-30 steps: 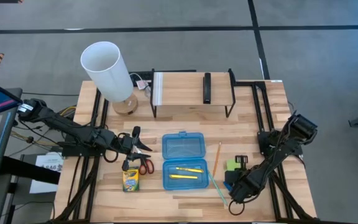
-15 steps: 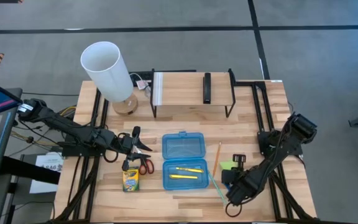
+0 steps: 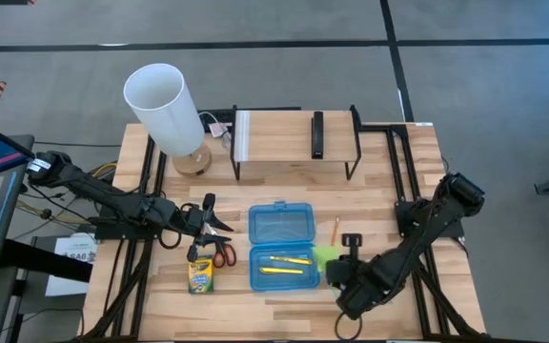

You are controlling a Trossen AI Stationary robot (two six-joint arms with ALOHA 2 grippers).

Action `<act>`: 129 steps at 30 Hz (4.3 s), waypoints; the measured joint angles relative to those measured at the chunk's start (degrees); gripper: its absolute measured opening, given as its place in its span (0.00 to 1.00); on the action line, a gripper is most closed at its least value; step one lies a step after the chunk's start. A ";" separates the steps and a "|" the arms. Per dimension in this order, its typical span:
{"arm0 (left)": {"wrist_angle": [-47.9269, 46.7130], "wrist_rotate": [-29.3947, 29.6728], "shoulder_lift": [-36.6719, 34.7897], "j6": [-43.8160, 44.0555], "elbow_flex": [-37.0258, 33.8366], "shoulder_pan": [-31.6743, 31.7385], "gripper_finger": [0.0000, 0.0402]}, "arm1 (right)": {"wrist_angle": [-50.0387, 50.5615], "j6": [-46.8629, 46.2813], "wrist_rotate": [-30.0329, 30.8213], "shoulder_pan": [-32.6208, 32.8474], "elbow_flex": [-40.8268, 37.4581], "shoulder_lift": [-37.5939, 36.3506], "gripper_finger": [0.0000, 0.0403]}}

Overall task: Pack school essentials
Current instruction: Put the green sticky notes into the blue supply box, then put the orange pencil into the blue supply box

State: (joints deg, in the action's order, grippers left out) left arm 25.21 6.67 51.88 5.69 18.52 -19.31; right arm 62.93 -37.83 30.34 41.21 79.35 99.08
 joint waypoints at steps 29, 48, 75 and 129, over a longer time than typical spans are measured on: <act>0.79 -0.04 0.00 0.90 0.00 0.00 0.24 | -20.32 16.84 -11.95 -9.96 0.03 7.59 0.01; -0.46 -0.07 0.00 1.24 0.00 0.00 0.24 | -17.82 10.33 -15.04 -10.66 0.03 5.44 0.54; 0.12 0.23 0.00 2.60 0.00 -0.04 0.24 | -30.17 -35.64 -12.97 -19.86 -36.50 -13.20 0.49; 0.24 0.23 -0.02 3.32 0.00 -0.04 0.24 | -19.92 -30.68 -20.23 -21.97 -34.21 -19.64 0.00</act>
State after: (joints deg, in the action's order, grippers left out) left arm 25.45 6.90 51.86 9.02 18.52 -19.35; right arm 43.00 -68.51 10.11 19.24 45.14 79.44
